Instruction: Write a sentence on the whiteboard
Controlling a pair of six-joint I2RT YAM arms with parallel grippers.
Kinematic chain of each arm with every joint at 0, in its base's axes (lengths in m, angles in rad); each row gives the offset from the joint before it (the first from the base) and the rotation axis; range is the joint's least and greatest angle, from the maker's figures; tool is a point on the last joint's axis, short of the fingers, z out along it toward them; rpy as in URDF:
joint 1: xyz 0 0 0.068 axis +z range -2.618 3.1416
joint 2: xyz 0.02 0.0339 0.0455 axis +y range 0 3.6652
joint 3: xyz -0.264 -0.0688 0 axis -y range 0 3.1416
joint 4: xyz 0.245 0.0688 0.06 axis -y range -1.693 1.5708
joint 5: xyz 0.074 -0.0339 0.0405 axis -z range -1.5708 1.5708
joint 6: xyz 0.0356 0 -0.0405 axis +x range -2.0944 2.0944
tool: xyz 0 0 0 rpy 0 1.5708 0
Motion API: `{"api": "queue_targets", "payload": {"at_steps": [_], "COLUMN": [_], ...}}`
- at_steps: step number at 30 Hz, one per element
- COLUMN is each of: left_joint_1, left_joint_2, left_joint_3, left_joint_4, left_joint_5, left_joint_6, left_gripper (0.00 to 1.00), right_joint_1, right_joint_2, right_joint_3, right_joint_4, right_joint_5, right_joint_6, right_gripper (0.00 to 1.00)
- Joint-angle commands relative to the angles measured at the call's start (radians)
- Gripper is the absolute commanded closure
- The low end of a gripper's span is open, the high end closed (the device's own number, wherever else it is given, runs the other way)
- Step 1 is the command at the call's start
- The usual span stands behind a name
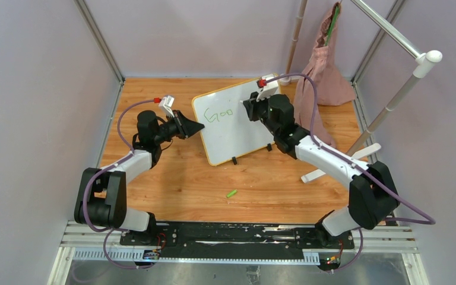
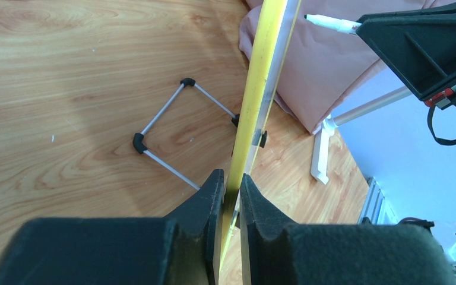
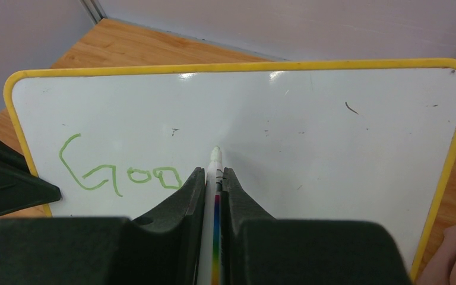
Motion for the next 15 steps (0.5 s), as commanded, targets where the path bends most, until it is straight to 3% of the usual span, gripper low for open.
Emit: {"api": "queue_targets", "payload": {"at_steps": [1,15], "left_joint_1": [0.003,0.003], "left_joint_2": [-0.013,-0.012], "left_joint_3": [0.019,0.02], "left_joint_4": [0.032,0.032], "left_joint_5": [0.005,0.006], "left_joint_6": [0.005,0.005], "left_gripper": [1.0,1.0], "right_joint_1": [-0.02,-0.024], "right_joint_2": [0.025,0.069], "right_joint_3": [0.057,0.09], "right_joint_4": [0.03,0.027], "right_joint_5": [-0.006,-0.018], "right_joint_6": [0.007,0.011], "right_gripper": [1.0,1.0]}}
